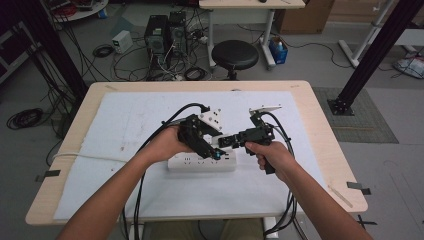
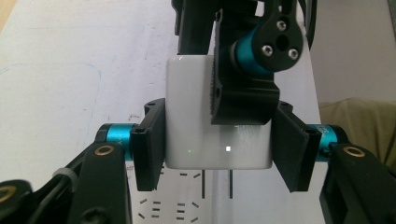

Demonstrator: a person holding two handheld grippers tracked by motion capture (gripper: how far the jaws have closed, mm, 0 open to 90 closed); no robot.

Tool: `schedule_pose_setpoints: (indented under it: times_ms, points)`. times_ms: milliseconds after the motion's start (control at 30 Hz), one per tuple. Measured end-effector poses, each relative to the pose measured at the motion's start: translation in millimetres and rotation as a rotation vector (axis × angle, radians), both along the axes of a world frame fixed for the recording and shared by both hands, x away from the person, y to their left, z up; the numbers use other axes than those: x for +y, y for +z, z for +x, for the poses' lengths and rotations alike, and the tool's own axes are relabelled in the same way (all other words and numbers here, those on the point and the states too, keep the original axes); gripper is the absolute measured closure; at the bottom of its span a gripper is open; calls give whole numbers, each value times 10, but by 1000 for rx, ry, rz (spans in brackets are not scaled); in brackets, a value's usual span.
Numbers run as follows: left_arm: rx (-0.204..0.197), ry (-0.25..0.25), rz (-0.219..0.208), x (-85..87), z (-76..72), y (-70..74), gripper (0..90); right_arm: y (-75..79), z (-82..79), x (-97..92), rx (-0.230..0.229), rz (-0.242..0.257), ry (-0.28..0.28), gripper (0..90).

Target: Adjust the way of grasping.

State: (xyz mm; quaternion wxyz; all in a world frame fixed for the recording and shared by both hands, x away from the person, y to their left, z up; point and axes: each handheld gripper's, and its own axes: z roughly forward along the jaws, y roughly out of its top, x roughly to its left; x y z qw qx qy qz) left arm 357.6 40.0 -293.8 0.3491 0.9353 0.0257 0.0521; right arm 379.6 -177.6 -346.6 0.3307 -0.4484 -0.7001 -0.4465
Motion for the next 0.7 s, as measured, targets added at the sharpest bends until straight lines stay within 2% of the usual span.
schedule_pose_setpoints:
  times_ms: [167, 300, 467, 700]
  points:
    - [-13, 0, -3, -6, -12, 0, 424, -22, 19, -30, 42, 29, -5, 432]
    - [-28, -3, 8, -17, -18, -11, 424, -51, 13, -29, 56, 46, -9, 468]
    - [-39, -1, 9, -25, -22, -17, 424, -79, 9, -29, 78, 78, -13, 561]
    - [-73, 9, 21, -49, -44, -25, 423, -84, 4, -42, 84, 88, -29, 594]
